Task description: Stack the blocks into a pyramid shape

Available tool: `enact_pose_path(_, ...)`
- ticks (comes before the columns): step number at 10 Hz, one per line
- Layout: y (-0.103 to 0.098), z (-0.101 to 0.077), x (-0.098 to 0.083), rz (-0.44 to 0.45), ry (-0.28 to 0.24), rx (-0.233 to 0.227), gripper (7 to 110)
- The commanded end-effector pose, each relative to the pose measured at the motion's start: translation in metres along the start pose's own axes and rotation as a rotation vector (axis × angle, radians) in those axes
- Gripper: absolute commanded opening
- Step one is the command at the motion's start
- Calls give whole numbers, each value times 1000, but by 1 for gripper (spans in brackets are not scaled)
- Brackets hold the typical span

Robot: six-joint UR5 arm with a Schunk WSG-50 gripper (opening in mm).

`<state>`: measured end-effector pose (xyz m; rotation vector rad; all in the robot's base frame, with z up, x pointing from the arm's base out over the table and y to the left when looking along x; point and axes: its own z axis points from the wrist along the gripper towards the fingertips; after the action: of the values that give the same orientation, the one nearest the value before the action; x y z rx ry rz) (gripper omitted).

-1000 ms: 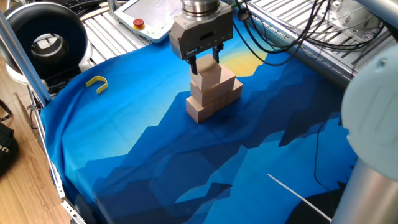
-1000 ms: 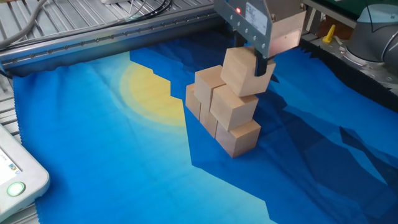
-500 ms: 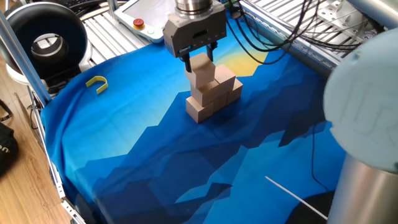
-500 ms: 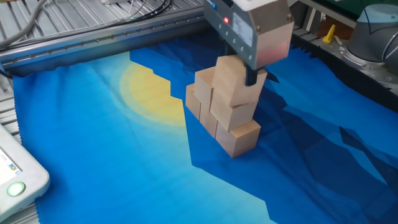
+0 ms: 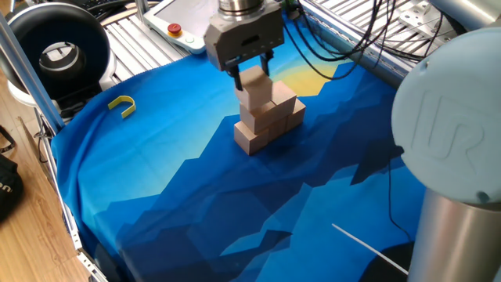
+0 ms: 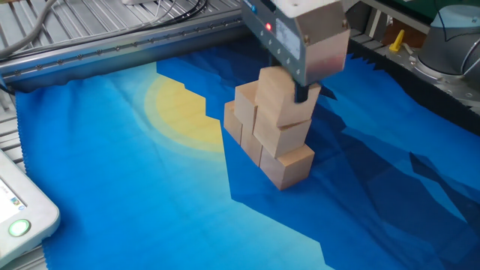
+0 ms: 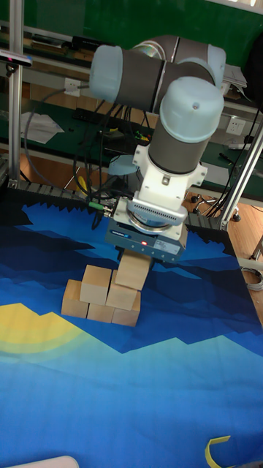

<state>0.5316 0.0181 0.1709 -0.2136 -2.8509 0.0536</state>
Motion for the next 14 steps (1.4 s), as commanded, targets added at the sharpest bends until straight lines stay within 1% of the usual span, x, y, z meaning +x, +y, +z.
enact_pose_path(1,-18,0,22,-95,43,-17,7)
enact_pose_path(2,-26,2,21,-108,36,-6,7)
enact_pose_path(3,-41,4,18,-124,22,30,7)
enact_pose_path(5,-52,9,12,-148,2,43,7)
enact_pose_path(6,-49,9,10,-144,-4,31,7)
enact_pose_path(7,-40,9,6,-138,-16,2,7)
enact_pose_path(8,-26,6,-1,-123,-39,-37,7)
enact_pose_path(9,-20,3,-8,-94,-63,-55,7)
enact_pose_path(10,-14,4,-12,-71,-71,-81,7)
enact_pose_path(12,-20,11,-14,-55,-65,-68,7)
enact_pose_path(14,-25,12,-13,-47,-64,-53,7)
